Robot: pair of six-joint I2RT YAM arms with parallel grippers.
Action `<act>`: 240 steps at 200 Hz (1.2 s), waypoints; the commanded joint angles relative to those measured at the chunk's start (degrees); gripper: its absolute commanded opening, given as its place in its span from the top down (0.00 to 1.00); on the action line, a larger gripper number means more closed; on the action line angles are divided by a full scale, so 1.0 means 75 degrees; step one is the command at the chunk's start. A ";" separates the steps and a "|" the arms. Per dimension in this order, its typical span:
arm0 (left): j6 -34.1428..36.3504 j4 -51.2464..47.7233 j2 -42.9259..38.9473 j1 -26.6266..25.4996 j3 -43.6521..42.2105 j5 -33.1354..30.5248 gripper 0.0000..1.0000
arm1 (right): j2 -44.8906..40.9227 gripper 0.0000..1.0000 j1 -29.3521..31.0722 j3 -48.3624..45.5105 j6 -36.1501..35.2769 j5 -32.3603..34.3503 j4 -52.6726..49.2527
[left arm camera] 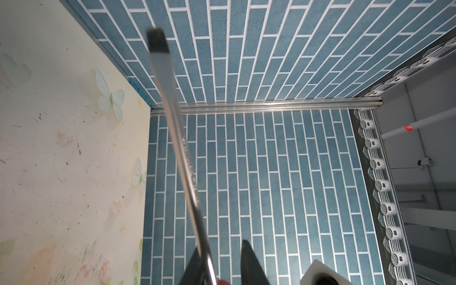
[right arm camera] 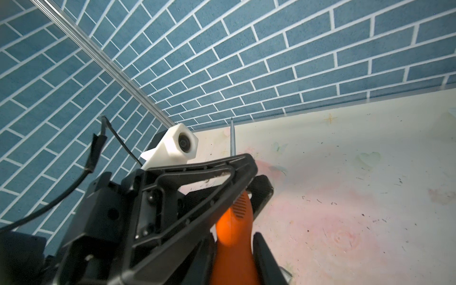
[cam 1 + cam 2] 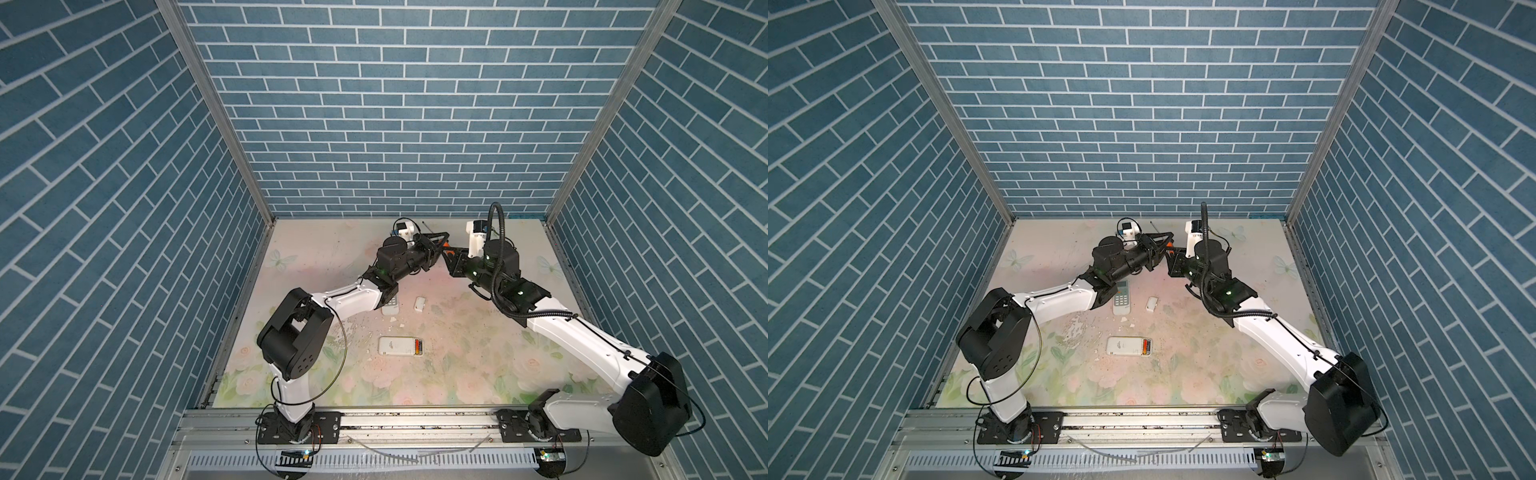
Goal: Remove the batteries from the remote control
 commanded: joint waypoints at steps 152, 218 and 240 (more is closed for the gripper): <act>0.5006 -0.6223 -0.3442 0.1773 -0.1900 0.0064 0.46 | -0.0355 1.00 -0.0345 0.3381 0.0013 -0.1576 -0.7315; 0.6638 -0.8583 -0.3761 0.1708 -0.2047 -0.0072 0.43 | 0.0119 1.00 -0.0345 0.4084 -0.0291 -0.1661 -0.9050; 0.6673 -0.8739 -0.3886 0.1431 -0.2461 -0.0332 0.43 | 0.0203 1.00 -0.0345 0.4121 -0.0344 -0.1875 -0.9695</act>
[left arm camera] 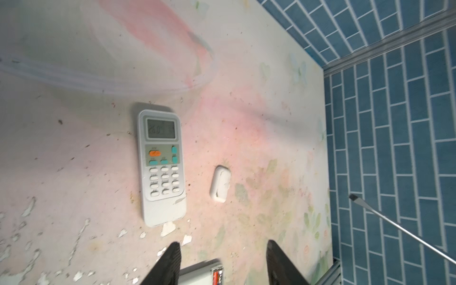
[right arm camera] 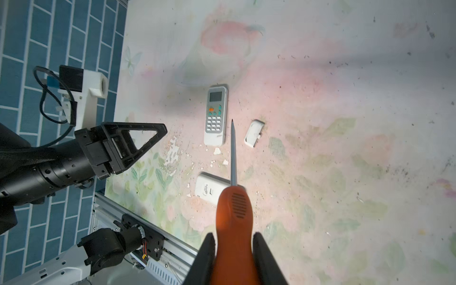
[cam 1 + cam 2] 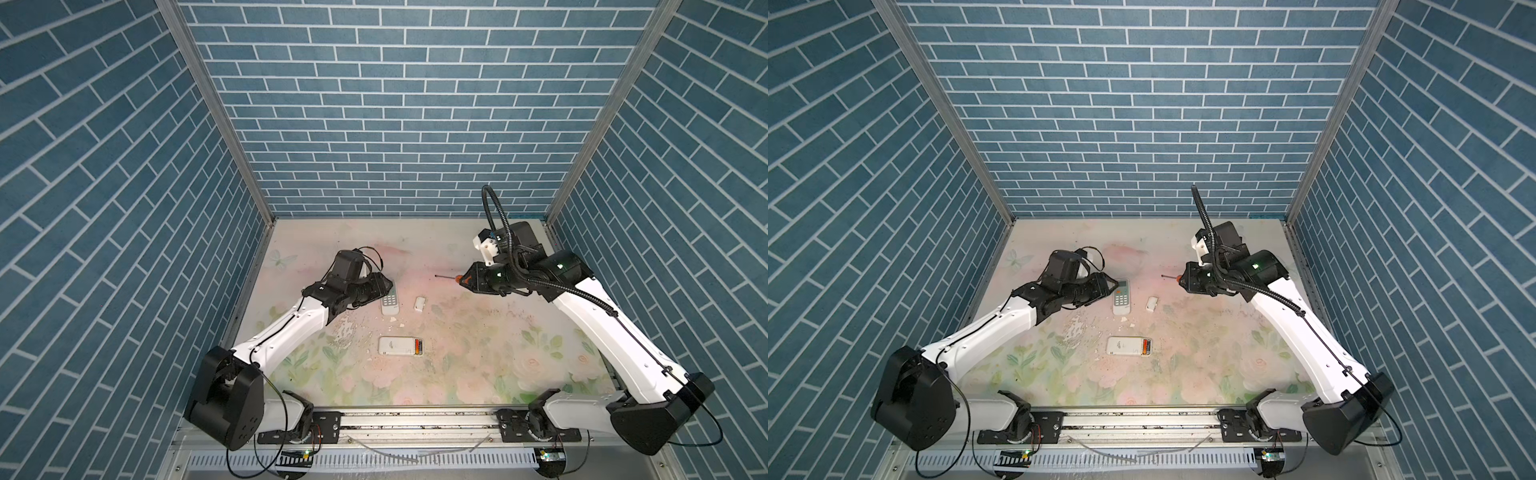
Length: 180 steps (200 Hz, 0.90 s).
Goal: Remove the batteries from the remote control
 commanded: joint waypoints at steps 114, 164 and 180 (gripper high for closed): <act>0.0658 -0.0541 0.0160 -0.1166 -0.1364 -0.0791 0.44 | -0.0221 1.00 0.0147 -0.1266 0.0760 -0.1699 -0.1796; 0.0909 0.0386 0.0639 -0.1174 -0.1387 -0.0963 0.44 | -0.0235 1.00 0.0310 -0.1617 0.1505 -0.1868 -0.1375; 0.0960 0.0690 0.0945 -0.1172 -0.1315 -0.0819 0.44 | -0.0275 1.00 0.0371 -0.1698 0.1652 -0.1732 -0.1406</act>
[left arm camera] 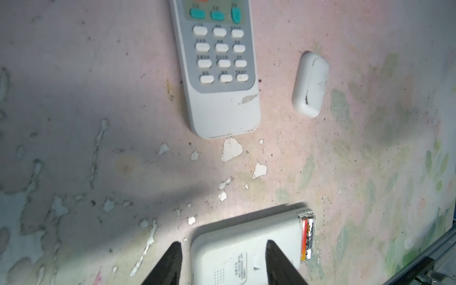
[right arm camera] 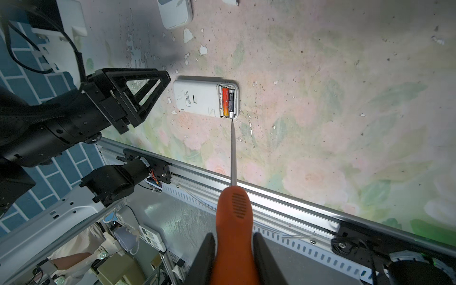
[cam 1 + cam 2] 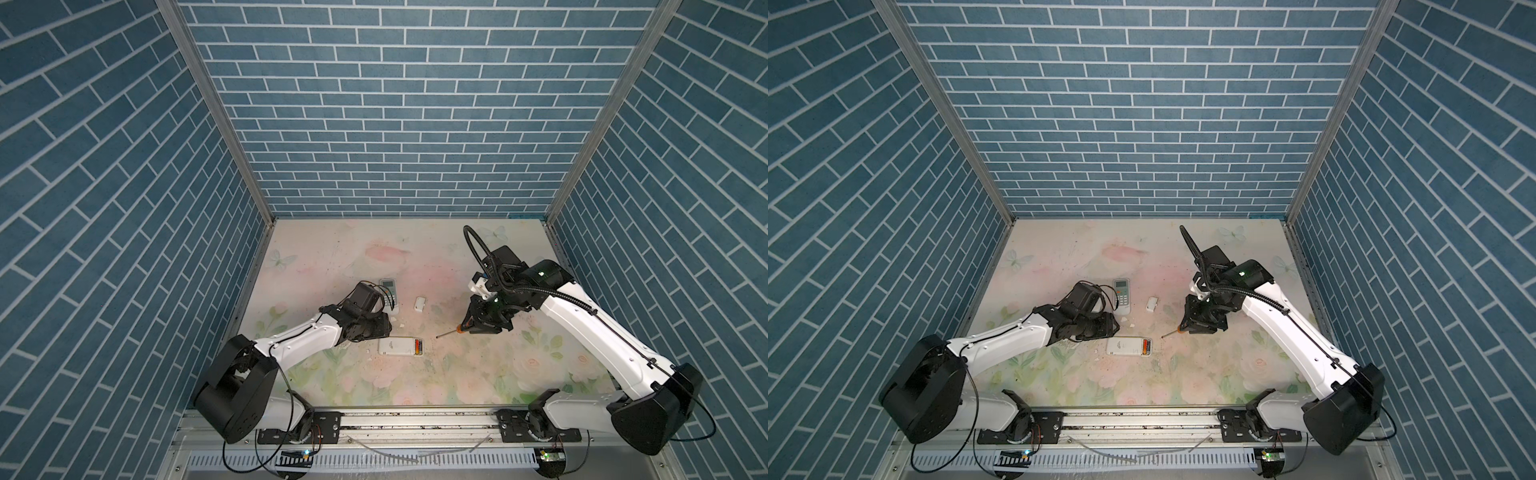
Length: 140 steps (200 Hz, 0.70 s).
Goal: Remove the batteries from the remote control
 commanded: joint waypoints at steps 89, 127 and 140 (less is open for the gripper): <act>0.0115 0.0966 0.0845 -0.0311 -0.0047 0.0183 0.48 | -0.0212 1.00 0.0117 -0.0182 0.0558 0.0378 0.0008; -0.0354 0.0878 0.0527 -0.0757 -0.0554 0.0030 0.48 | -0.0172 1.00 0.0117 -0.0079 0.0396 0.0439 -0.0092; -0.0541 0.0802 0.0360 -0.0905 -0.0728 -0.0092 0.48 | -0.0172 1.00 0.0118 -0.0076 0.0369 0.0434 -0.0115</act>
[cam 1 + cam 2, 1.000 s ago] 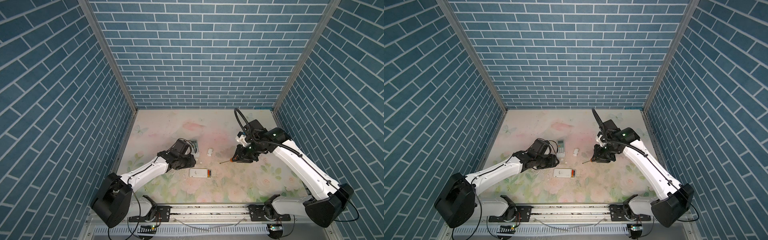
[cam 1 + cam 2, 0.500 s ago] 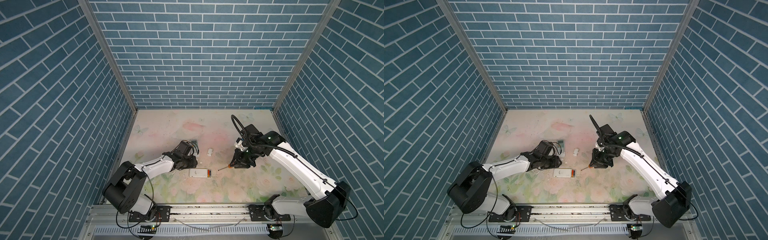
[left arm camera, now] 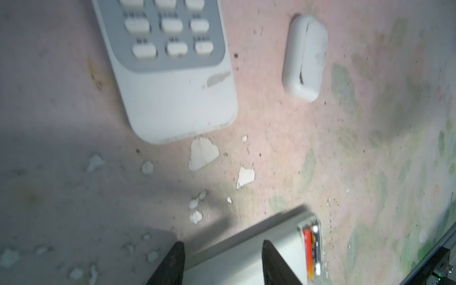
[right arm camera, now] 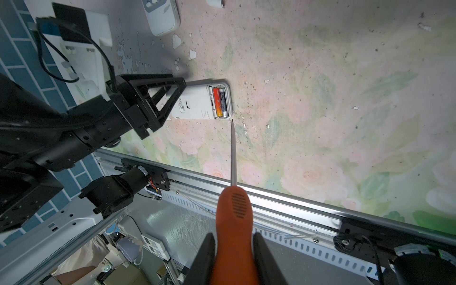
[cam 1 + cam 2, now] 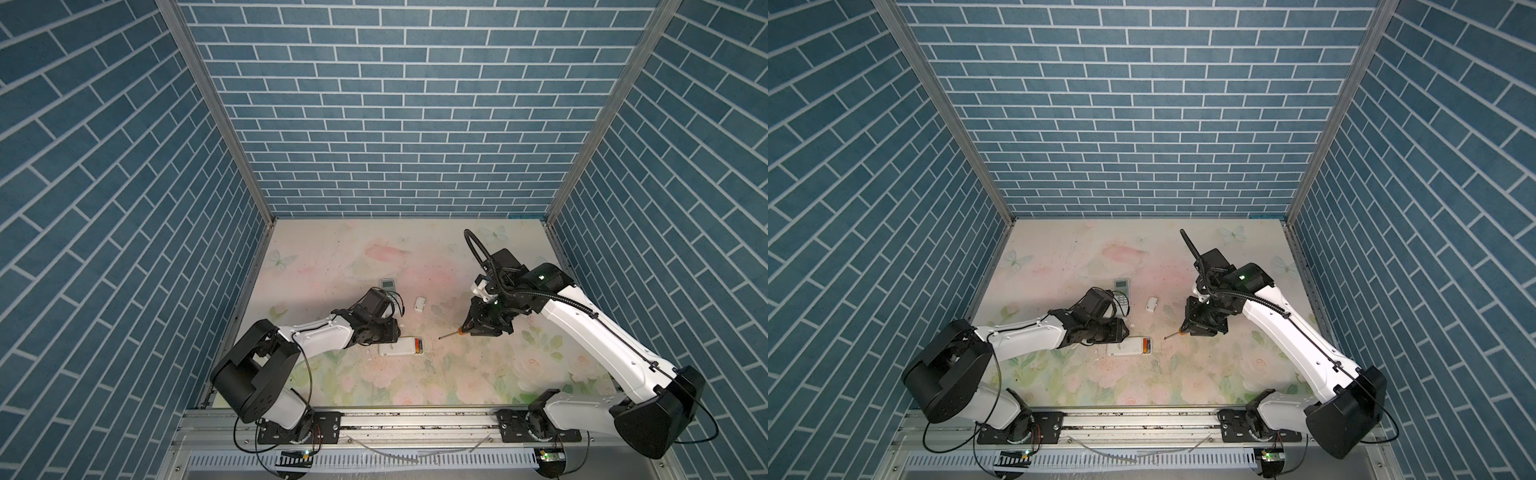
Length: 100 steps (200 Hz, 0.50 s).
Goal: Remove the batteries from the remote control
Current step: 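Grasp the opened remote's end with the left gripper while the right gripper lowers the screwdriver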
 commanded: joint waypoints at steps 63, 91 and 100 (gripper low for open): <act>-0.1565 -0.0422 -0.1114 -0.1092 -0.0975 -0.0714 0.48 | -0.0050 1.00 0.0132 -0.0076 -0.0115 0.0134 -0.0256; -0.2041 -0.0300 -0.1233 -0.1562 -0.1111 -0.0812 0.48 | 0.0003 1.00 0.0170 -0.0088 -0.0093 0.0115 -0.0162; -0.2073 -0.0367 -0.1256 -0.1614 -0.1105 -0.0850 0.48 | 0.0032 1.00 0.0179 -0.0085 -0.0101 0.0110 -0.0130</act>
